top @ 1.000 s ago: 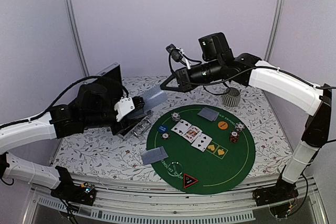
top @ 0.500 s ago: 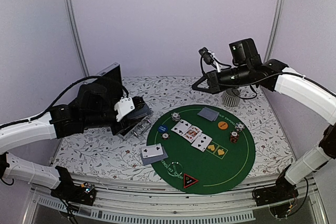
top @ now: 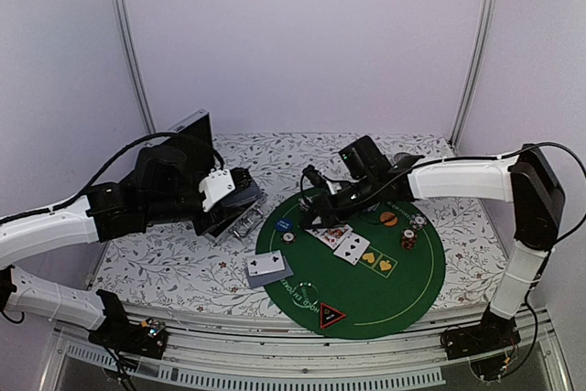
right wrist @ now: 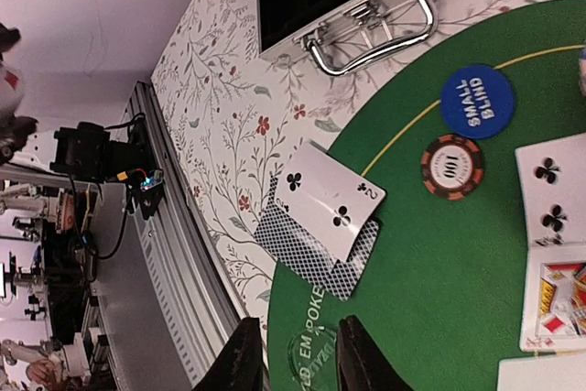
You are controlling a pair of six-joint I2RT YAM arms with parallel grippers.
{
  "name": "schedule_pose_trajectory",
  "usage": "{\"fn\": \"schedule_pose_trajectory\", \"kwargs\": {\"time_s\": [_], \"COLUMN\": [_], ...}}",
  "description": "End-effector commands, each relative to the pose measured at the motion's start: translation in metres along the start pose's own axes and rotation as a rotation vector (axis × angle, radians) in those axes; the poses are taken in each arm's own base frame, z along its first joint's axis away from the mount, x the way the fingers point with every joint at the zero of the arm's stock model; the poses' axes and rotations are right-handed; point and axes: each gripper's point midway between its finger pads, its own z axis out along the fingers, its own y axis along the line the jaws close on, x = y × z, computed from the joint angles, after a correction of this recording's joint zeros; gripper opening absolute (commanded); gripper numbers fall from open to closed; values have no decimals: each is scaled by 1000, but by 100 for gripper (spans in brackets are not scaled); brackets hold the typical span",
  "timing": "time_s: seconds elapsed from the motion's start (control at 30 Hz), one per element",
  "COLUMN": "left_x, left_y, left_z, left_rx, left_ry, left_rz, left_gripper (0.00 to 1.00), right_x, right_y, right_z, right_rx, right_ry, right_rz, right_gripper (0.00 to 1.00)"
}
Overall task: Distribute texas hold em gaming equipment
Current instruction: Adjust the poker card in the small blind area.
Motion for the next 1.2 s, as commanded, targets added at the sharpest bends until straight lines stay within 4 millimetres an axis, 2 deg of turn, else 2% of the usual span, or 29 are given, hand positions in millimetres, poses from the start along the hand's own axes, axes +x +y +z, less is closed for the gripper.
{"fn": "schedule_pose_trajectory", "kwargs": {"time_s": [0.0,0.13,0.23,0.3,0.33,0.37,0.43,0.6,0.77,0.9,1.03,1.17], "left_x": [-9,-10,-10,-11,-11,-10,-11,-15,-15,-15,-15,-14], "left_y": [8,9,7,7,7,7,8,12,18,17,16,15], "left_z": [-8,-9,-9,-9,-9,-9,-10,-16,-21,-20,-20,-19], "left_rx": [-41,-47,-40,-38,-39,-40,-46,-65,-95,-90,-86,-82], "left_ry": [-30,-39,-42,-43,-44,-42,-45,-64,-68,-71,-72,-70], "left_rz": [-3,3,6,6,7,7,8,8,11,11,11,11], "left_gripper": [41,41,41,41,41,41,41,41,41,41,42,41], "right_x": [-3,10,18,20,21,19,15,15,19,28,36,40], "right_y": [19,8,3,-11,-23,-30,-34,-34,-20,-18,-21,-32], "right_z": [37,64,78,86,90,93,95,103,130,150,160,158], "right_rx": [-183,-191,-210,-142,-36,76,235,431,496,540,543,591], "right_ry": [23,71,93,98,91,89,89,43,55,85,107,113], "right_rz": [34,94,120,153,139,107,-17,-115,-219,-286,-297,-300], "right_gripper": [32,41,44,44,45,49,70,99,99,99,99,99]}}
